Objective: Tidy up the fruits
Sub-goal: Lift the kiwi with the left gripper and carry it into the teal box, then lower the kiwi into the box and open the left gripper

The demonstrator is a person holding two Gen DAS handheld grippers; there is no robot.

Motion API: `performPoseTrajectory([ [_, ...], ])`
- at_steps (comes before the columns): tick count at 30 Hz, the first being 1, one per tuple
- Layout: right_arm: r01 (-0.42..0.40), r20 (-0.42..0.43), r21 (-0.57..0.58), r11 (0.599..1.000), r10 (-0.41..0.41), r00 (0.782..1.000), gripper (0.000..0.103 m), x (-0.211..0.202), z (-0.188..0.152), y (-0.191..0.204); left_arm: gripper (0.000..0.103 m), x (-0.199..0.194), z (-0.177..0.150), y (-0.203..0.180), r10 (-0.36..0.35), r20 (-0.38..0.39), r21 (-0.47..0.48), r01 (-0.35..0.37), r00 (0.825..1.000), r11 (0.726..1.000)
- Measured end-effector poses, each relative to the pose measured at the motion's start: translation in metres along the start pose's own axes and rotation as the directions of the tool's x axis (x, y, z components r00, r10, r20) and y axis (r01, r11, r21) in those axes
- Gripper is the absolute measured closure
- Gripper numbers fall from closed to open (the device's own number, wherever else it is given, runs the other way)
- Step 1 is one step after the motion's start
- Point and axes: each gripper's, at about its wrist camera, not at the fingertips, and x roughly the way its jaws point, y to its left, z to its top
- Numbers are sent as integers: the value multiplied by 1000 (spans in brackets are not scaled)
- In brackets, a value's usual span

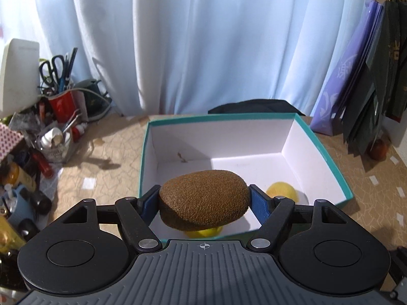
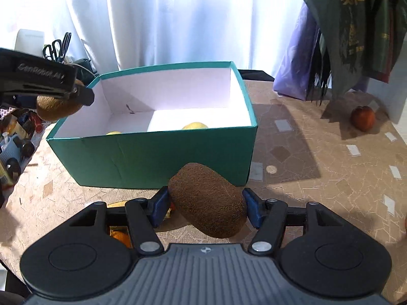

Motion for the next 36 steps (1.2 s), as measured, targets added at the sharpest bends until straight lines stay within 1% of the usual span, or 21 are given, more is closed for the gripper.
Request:
performPoseTrajectory([
  [3, 14, 13, 18, 1000, -14, 1000, 42, -5, -1, -2, 25, 11, 12, -6, 22, 17, 3, -22, 1000, 1000],
  [6, 33, 21, 36, 999, -34, 999, 42, -10, -2, -6, 25, 27, 23, -10, 37, 16, -3, -37, 999, 999],
  [10, 58, 25, 57, 997, -59, 998, 42, -15, -4, -12, 26, 52, 30, -10, 63, -6, -10, -63, 998, 998],
  [14, 80, 32, 78, 994, -83, 996, 42, -20, -5, -18, 26, 83, 34, -8, 64, -61, -20, -65, 996, 998],
  [19, 104, 31, 100, 990, -108, 994, 42, -22, -7, -23, 26, 115, 33, -4, 63, -145, -45, -70, 987, 997],
  [28, 119, 25, 123, 985, -123, 992, 42, -19, -5, -28, 26, 141, 28, -6, 84, -202, -30, -92, 976, 995],
  [33, 118, 23, 121, 986, -122, 992, 42, -17, -3, -29, 26, 156, 27, -3, 96, -246, -32, -107, 964, 994],
  [36, 118, 23, 122, 986, -121, 992, 42, -16, -2, -29, 26, 162, 28, 1, 71, -284, -53, -90, 956, 995],
])
